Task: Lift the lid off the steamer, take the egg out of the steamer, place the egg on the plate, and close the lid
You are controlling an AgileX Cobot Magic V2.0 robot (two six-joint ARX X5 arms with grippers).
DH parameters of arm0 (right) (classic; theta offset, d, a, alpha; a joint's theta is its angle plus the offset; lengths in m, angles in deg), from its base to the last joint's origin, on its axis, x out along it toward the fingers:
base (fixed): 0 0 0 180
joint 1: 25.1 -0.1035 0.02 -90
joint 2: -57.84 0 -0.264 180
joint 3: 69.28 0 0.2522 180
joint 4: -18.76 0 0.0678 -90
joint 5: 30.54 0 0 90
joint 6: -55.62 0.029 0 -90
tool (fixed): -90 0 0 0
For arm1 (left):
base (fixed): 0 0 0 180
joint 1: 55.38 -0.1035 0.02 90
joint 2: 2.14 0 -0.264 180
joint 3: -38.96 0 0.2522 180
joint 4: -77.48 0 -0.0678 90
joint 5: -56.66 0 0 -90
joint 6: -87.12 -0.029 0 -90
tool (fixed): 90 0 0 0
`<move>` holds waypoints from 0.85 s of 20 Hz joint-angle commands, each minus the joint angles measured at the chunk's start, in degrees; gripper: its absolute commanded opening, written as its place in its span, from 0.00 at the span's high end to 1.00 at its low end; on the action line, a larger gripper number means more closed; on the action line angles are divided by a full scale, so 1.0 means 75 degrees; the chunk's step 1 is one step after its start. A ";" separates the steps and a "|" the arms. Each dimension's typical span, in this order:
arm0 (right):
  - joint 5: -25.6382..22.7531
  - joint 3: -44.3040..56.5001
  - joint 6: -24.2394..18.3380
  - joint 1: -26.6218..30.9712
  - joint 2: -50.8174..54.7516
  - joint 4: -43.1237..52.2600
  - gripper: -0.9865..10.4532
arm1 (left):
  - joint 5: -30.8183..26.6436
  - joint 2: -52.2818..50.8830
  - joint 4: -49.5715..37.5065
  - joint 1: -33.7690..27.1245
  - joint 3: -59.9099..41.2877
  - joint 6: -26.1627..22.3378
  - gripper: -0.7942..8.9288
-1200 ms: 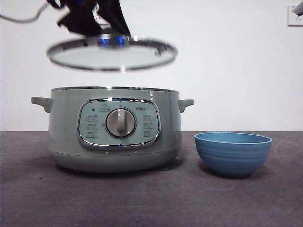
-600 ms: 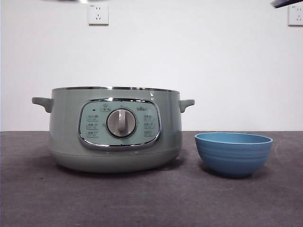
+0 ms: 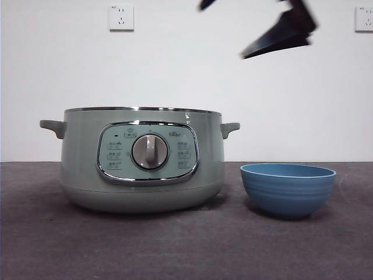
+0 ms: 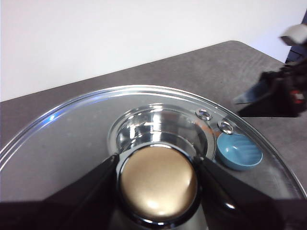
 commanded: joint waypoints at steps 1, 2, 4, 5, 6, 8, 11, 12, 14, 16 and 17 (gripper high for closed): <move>-0.0329 -0.0714 -0.0015 -0.0458 -0.0886 0.0070 0.44 | -0.0093 -0.0294 -0.0079 -0.0006 0.0125 0.0017 0.93; -0.0487 -0.1090 -0.0035 -0.0644 -0.1326 0.0052 0.44 | -0.0146 -0.0361 -0.0009 -0.0006 0.0125 -0.0012 0.93; -0.0991 -0.1918 -0.0134 -0.0976 -0.2221 -0.0201 0.44 | -0.0137 -0.0431 0.0035 -0.0006 0.0125 -0.0017 0.93; -0.1227 -0.2361 -0.0254 -0.1090 -0.2664 -0.0391 0.44 | -0.0137 -0.0443 0.0029 -0.0006 0.0125 -0.0026 0.93; -0.1390 -0.2798 -0.0388 -0.1198 -0.3107 -0.0560 0.44 | -0.0134 -0.0443 0.0029 -0.0006 0.0125 -0.0032 0.93; -0.1684 -0.3523 -0.0458 -0.1346 -0.3940 -0.0662 0.44 | -0.0134 -0.0443 0.0026 -0.0006 0.0125 -0.0032 0.93; -0.1926 -0.4167 -0.0501 -0.1413 -0.4951 -0.0650 0.44 | -0.0137 -0.0443 0.0087 -0.0006 0.0122 -0.0044 0.93; -0.1926 -0.4223 -0.0501 -0.1413 -0.5164 -0.0650 0.44 | -0.0137 -0.0443 0.0134 -0.0006 0.0125 -0.0073 0.93; -0.2148 -0.4223 -0.0589 -0.1422 -0.5511 -0.0632 0.44 | -0.0137 -0.0443 0.0210 -0.0006 0.0125 -0.0195 0.93; -0.2282 -0.4223 -0.0641 -0.1422 -0.5744 -0.0647 0.44 | -0.0134 -0.0443 0.0213 -0.0006 0.0125 -0.0213 0.93; -0.2279 -0.4223 -0.0641 -0.1422 -0.5834 -0.0644 0.44 | -0.0134 -0.0443 0.0213 -0.0006 0.0125 -0.0216 0.93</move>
